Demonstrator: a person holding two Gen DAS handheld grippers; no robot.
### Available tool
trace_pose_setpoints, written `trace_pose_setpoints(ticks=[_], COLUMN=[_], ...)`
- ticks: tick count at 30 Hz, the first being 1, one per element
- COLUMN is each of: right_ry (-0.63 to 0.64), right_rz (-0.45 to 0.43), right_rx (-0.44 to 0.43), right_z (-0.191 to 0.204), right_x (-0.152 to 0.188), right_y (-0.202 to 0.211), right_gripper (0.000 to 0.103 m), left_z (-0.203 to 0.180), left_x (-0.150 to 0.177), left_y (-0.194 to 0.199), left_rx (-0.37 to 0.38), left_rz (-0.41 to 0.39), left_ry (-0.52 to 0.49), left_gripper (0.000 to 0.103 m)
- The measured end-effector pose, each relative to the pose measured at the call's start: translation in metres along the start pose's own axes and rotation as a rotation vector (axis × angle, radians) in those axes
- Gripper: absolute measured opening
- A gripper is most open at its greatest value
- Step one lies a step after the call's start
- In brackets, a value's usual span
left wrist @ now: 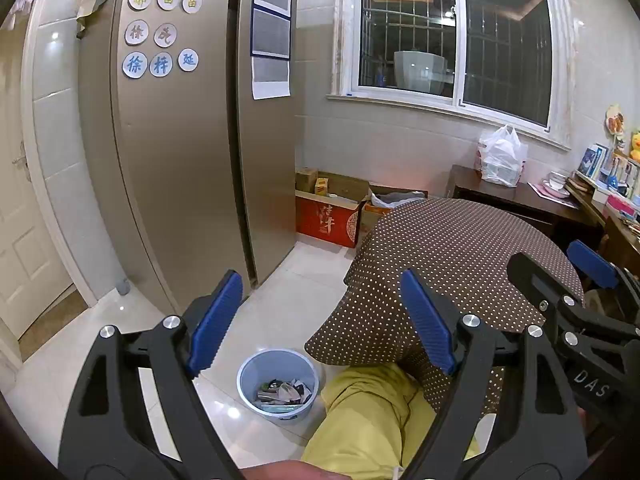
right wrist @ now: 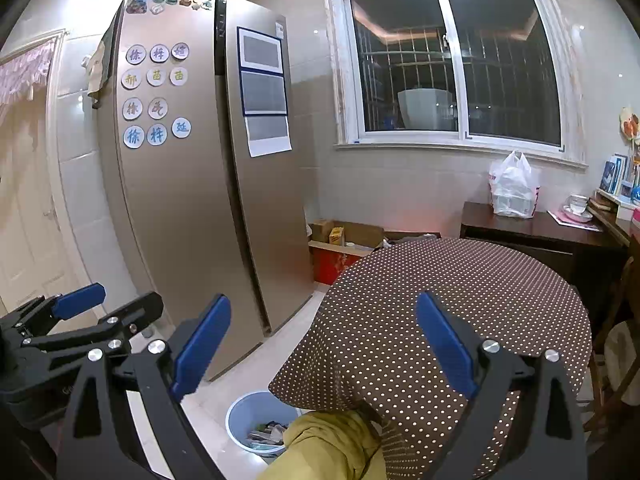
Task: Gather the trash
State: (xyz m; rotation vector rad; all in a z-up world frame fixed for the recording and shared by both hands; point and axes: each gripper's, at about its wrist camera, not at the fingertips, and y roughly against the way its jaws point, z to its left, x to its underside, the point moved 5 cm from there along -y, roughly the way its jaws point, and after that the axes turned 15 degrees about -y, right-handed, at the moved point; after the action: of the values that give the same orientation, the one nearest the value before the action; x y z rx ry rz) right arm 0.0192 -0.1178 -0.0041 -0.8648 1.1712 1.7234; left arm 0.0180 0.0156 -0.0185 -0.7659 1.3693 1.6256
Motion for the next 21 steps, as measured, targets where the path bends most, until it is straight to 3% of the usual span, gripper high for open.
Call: trace_pose_setpoints(ticks=[21], right_ry=[-0.020], right_rz=[0.017], right_rx=[-0.009], right_z=[0.0007], right_x=[-0.0001], right_y=[-0.0049], right_gripper=[0.092], left_z=[0.0029], left_x=[-0.0003], left_y=[-0.0009], left_rx=[-0.008], left_rz=[0.012], left_ry=[0.015], left_gripper=[0.083])
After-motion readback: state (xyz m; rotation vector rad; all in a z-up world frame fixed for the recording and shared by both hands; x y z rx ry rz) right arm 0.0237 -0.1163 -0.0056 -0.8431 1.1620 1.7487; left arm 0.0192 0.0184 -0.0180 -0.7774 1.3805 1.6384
